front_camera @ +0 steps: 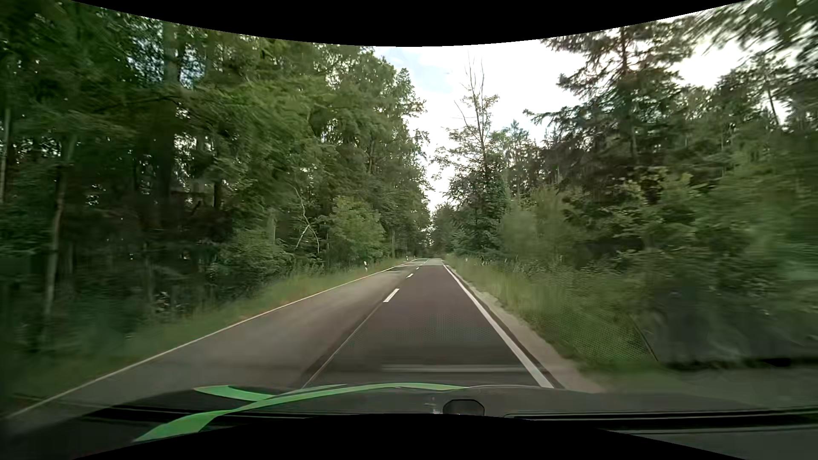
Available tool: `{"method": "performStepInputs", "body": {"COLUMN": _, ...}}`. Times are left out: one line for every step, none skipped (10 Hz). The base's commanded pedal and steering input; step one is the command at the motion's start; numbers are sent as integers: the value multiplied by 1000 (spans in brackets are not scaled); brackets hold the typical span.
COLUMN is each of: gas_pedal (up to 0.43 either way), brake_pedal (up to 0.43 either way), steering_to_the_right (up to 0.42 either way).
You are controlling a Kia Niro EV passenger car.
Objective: Follow the waypoints while adhering to traffic rules and regulations
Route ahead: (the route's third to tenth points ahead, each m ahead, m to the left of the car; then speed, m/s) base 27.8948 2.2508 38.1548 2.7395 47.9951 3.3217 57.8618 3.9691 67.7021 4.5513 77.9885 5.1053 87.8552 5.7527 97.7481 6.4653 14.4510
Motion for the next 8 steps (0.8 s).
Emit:
{"method": "performStepInputs", "body": {"gas_pedal": 228, "brake_pedal": 0, "steering_to_the_right": -5}}
{"method": "performStepInputs", "body": {"gas_pedal": 228, "brake_pedal": 0, "steering_to_the_right": -5}}
{"method": "performStepInputs", "body": {"gas_pedal": 228, "brake_pedal": 0, "steering_to_the_right": -5}}
{"method": "performStepInputs", "body": {"gas_pedal": 228, "brake_pedal": 0, "steering_to_the_right": -5}}
{"method": "performStepInputs", "body": {"gas_pedal": 228, "brake_pedal": 0, "steering_to_the_right": -5}}
{"method": "performStepInputs", "body": {"gas_pedal": 228, "brake_pedal": 0, "steering_to_the_right": -5}}
{"method": "performStepInputs", "body": {"gas_pedal": 228, "brake_pedal": 0, "steering_to_the_right": -5}}
{"method": "performStepInputs", "body": {"gas_pedal": 228, "brake_pedal": 0, "steering_to_the_right": -6}}
